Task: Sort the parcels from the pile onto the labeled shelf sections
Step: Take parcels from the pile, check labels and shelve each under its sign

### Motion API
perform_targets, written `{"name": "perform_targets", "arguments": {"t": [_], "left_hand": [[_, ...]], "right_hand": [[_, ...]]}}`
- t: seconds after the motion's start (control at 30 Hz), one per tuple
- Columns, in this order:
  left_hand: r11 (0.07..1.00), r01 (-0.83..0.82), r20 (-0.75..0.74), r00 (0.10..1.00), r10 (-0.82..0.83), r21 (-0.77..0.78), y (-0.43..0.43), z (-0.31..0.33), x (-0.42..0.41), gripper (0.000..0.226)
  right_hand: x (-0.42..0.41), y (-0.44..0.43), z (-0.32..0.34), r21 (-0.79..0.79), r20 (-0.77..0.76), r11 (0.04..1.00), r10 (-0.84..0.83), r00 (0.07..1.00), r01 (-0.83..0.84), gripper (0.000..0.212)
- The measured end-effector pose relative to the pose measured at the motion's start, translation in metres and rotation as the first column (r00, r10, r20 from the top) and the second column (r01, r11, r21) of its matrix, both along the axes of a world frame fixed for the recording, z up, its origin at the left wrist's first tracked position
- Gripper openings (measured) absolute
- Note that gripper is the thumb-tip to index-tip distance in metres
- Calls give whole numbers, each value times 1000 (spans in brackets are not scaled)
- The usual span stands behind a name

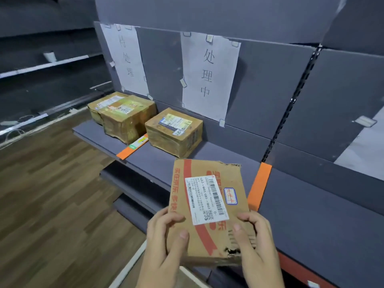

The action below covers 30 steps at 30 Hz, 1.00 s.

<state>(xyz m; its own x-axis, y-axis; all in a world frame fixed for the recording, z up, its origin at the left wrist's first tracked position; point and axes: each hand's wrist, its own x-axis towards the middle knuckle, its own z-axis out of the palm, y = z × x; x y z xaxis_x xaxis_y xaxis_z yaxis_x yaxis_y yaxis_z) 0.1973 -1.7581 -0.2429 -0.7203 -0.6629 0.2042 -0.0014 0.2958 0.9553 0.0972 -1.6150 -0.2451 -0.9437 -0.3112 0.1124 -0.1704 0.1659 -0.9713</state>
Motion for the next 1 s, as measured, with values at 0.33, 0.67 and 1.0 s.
{"name": "perform_targets", "arguments": {"t": [0.33, 0.67, 1.0], "left_hand": [[947, 321, 62, 945, -322, 23, -103, -6, -83, 24], [881, 474, 179, 866, -468, 10, -163, -42, -186, 33], [802, 575, 184, 816, -547, -165, -222, -13, -248, 29]], "right_hand": [[-46, -78, -11, 69, -11, 968, -243, 970, 243, 15], [-136, -132, -40, 48, 20, 925, -379, 925, 378, 11], [-109, -159, -19, -23, -48, 680, -733, 679, 733, 52]]}}
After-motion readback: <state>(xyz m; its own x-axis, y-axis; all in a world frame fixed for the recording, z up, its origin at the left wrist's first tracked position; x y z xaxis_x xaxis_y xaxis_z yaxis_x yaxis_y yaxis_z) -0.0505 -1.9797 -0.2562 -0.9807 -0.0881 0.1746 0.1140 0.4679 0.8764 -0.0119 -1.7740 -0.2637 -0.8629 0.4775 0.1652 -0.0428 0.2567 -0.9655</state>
